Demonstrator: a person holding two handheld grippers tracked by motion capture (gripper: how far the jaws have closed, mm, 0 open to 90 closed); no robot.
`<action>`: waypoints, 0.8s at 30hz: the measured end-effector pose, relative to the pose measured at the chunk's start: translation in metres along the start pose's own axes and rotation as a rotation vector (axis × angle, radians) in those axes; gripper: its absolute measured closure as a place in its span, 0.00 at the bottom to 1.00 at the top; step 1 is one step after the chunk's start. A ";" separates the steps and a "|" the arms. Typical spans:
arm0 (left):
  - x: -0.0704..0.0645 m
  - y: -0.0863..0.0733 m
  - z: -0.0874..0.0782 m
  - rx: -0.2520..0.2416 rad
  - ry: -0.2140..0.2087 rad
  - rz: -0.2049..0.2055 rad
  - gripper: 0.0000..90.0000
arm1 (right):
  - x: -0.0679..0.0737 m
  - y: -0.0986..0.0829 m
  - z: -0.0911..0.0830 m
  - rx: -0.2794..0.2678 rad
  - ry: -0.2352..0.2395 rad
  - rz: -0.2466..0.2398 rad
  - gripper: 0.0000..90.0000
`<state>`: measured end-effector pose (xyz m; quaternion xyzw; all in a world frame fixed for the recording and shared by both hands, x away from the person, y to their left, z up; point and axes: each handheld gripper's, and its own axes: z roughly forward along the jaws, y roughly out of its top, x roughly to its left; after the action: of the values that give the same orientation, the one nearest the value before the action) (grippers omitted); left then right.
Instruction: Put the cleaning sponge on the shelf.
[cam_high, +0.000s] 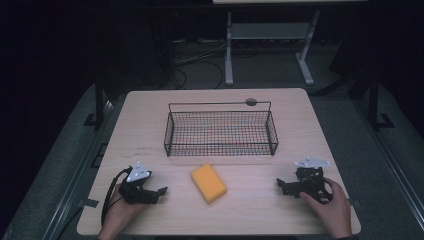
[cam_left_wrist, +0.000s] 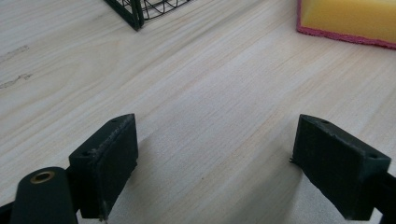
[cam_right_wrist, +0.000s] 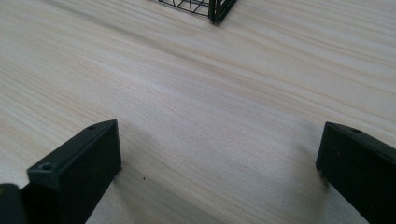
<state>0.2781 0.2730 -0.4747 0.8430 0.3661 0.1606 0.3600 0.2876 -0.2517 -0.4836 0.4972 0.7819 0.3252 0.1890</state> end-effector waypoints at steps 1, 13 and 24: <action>0.000 0.000 0.000 0.000 0.001 0.000 0.16 | 0.000 0.000 0.000 0.000 0.000 0.000 0.00; -0.003 0.008 -0.006 0.002 -0.016 0.018 0.37 | 0.000 0.000 0.000 0.000 0.000 0.000 0.00; -0.009 0.019 -0.016 -0.006 -0.097 0.040 0.89 | 0.000 0.000 0.000 0.000 0.000 0.000 0.00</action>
<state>0.2731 0.2653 -0.4497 0.8557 0.3309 0.1280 0.3767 0.2877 -0.2517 -0.4836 0.4972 0.7819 0.3252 0.1890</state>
